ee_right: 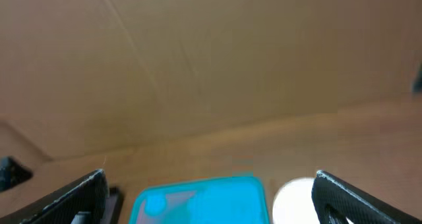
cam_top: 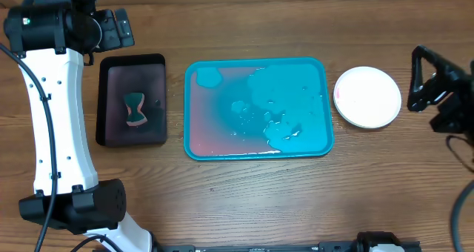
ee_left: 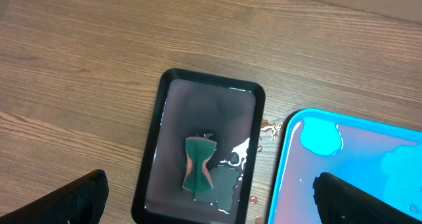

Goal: Clean dirty plates on tray and stack at the side

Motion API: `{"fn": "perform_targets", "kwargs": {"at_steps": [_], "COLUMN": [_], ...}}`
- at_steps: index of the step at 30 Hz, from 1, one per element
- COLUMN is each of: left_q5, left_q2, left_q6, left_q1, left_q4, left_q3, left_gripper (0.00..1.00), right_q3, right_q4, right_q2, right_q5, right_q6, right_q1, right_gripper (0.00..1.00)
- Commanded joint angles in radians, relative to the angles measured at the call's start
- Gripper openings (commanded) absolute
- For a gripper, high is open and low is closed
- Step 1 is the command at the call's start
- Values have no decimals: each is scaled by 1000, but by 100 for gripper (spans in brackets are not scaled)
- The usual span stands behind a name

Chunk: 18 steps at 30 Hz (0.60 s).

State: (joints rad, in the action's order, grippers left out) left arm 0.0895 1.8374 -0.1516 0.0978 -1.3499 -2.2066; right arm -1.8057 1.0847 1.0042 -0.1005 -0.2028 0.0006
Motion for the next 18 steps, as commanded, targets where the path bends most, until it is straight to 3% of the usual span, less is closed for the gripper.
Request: {"fn": "perform_targets", "kwargs": {"at_steps": [1, 13, 18], "left_q5": [-9, -9, -9], "left_q2": [6, 6, 6], "left_q6": [-13, -13, -13], "left_q1": [-2, -2, -2], "left_q4": [0, 0, 0], "left_q3": [6, 6, 6], "left_gripper": [100, 100, 100], "right_q3": [257, 1229, 1509], "right_q4": [-145, -944, -1098], "right_q2": [-108, -559, -737], "right_q5": [10, 10, 18], "right_q6": [71, 76, 77], "right_q1": [0, 63, 79], "right_gripper": [100, 100, 100]}}
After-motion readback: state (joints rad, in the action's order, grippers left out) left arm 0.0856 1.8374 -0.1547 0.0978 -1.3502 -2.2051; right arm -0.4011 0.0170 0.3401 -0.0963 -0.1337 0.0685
